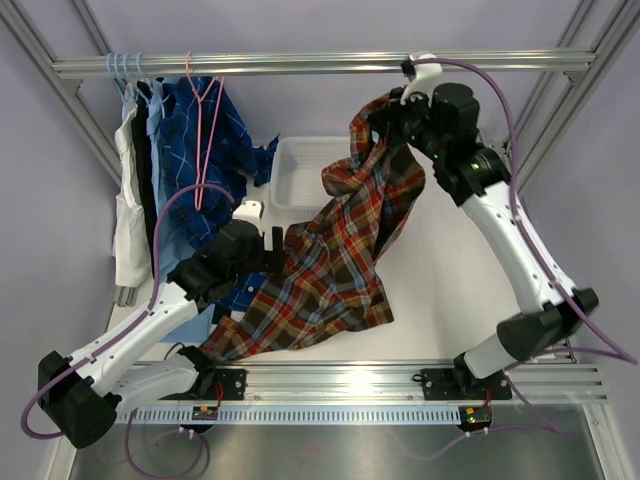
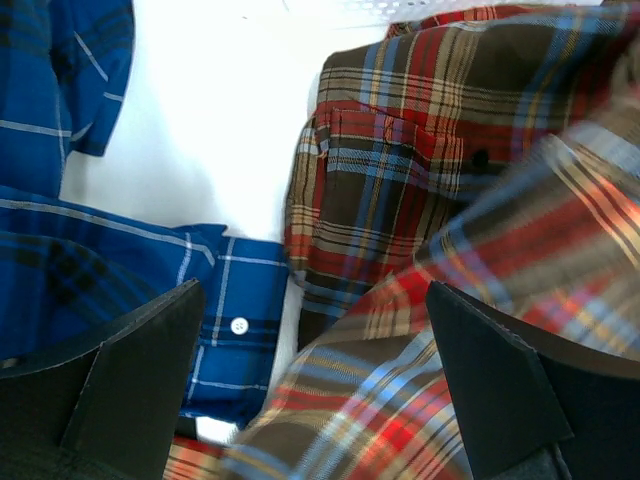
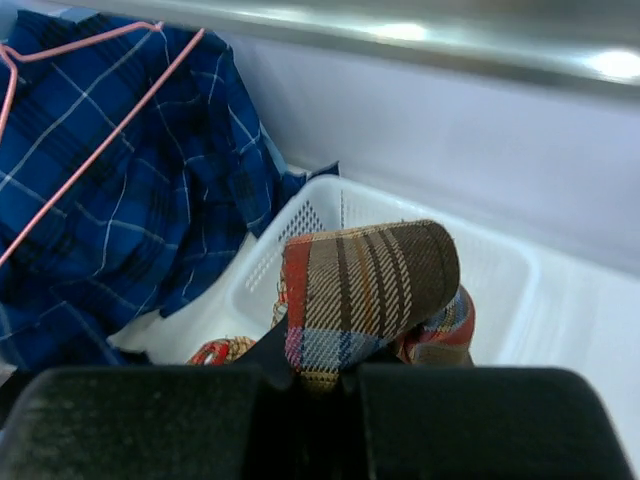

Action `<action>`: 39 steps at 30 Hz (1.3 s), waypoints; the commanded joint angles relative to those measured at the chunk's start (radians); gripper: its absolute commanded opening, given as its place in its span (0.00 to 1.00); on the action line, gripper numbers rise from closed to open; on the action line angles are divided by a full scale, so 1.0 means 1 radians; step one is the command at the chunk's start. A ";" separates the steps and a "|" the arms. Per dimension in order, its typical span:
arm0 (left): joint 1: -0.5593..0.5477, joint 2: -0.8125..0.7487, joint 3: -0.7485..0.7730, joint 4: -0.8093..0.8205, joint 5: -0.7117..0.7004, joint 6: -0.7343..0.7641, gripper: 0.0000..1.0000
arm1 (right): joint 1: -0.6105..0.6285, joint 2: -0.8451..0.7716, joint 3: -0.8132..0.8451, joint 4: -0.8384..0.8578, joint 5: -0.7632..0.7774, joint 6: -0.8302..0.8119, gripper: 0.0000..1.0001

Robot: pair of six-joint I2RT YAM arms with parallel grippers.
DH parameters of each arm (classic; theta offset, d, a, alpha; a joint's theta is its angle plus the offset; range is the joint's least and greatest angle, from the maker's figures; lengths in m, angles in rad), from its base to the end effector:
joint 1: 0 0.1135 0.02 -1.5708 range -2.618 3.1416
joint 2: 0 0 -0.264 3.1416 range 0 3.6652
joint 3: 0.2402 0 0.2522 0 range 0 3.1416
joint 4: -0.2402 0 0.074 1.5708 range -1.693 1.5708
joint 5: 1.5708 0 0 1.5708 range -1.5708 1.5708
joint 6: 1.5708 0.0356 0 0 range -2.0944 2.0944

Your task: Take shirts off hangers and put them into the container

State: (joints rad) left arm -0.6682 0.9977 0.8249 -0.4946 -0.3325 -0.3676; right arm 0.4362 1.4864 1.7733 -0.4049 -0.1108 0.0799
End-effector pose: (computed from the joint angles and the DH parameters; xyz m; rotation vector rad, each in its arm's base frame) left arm 0.1744 -0.1229 0.2857 0.1521 2.1982 -0.2073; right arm 0.2923 0.1406 0.4905 -0.3857 1.6670 0.4791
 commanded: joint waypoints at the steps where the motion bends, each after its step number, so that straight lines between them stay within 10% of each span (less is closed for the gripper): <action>1: 0.024 -0.027 -0.009 0.083 0.050 0.028 0.99 | -0.001 0.188 0.055 0.122 -0.098 -0.127 0.00; 7: 0.041 -0.030 -0.036 0.094 0.056 0.012 0.99 | -0.001 0.368 -0.043 0.362 -0.041 -0.108 0.00; 14: 0.044 -0.063 -0.058 0.096 0.053 0.027 0.99 | -0.001 0.505 -0.121 0.446 0.054 -0.009 0.40; 21: 0.047 -0.108 -0.092 0.155 0.053 0.039 0.99 | -0.001 0.396 -0.255 0.564 0.060 0.009 0.36; 25: 0.047 -0.126 -0.112 0.180 0.050 0.039 0.99 | 0.001 0.361 -0.351 0.658 0.059 0.047 0.08; 31: 0.047 -0.130 -0.132 0.189 0.056 0.039 0.99 | -0.001 0.463 -0.245 0.572 0.042 0.034 0.08; 39: 0.047 -0.142 -0.118 0.151 0.055 0.035 0.99 | -0.001 0.560 -0.126 0.420 0.043 0.066 0.71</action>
State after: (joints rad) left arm -0.6254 0.8818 0.6968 -0.3725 -0.2810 -0.3363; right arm 0.4347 2.0624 1.6291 0.0620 -0.0719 0.1257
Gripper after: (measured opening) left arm 0.988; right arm 0.634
